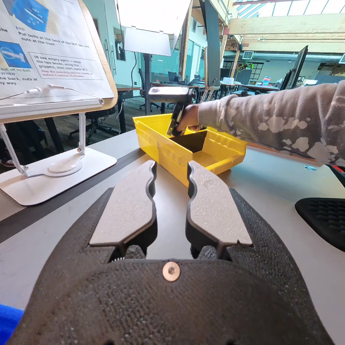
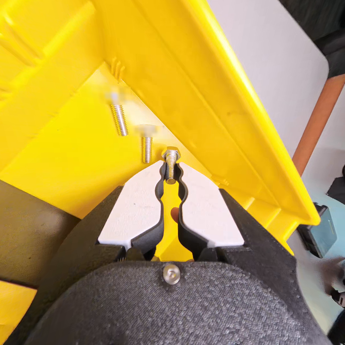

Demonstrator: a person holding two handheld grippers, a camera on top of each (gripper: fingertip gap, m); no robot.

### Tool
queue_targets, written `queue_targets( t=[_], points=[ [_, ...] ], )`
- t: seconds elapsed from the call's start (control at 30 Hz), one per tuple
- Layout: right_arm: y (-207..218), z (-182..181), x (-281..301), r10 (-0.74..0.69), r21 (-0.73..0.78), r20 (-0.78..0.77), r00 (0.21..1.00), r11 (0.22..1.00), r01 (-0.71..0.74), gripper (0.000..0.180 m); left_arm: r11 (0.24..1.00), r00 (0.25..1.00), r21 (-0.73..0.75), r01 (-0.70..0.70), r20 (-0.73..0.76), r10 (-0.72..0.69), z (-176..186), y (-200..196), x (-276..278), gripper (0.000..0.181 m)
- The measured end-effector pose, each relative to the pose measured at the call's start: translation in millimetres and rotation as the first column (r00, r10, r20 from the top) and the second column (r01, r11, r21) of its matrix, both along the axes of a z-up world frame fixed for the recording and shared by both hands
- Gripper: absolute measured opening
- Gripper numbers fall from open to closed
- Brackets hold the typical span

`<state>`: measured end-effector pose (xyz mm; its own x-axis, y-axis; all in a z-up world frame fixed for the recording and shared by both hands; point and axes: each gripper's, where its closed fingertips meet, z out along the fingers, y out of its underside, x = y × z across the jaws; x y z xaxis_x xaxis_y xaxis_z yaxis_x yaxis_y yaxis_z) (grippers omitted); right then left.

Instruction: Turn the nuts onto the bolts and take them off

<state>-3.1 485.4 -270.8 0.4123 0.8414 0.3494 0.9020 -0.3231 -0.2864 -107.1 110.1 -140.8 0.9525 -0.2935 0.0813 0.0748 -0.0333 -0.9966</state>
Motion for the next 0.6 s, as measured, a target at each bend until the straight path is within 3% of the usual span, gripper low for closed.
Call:
queue_targets(
  t=[0.2,0.27,0.37,0.5,0.6],
  points=[
    [-1,-8,-1,0.03,-0.056,-0.015,0.999,0.998,-0.031,0.017,0.999,1.0,0.019,-0.028,0.008,0.027,5,0,-5,0.033],
    [-2,10,-7,0.039,-0.038,-0.082,0.996,0.998,-0.042,0.023,0.999,0.999,0.023,-0.033,0.015,0.033,7,-1,-6,0.032],
    [-18,64,-25,0.113,0.027,-0.269,0.957,0.994,-0.11,0.026,0.999,0.999,0.041,-0.032,0.026,0.031,12,-4,-7,0.025],
    [-80,159,-38,0.298,0.202,-0.556,0.776,0.954,-0.222,0.026,0.996,0.999,0.079,-0.045,0.016,0.044,21,-8,-11,0.014],
    [-150,202,-24,0.394,0.287,-0.694,0.603,0.919,-0.27,0.027,0.992,0.997,0.094,-0.079,0.001,0.08,30,-14,-22,0.007]
  ],
)
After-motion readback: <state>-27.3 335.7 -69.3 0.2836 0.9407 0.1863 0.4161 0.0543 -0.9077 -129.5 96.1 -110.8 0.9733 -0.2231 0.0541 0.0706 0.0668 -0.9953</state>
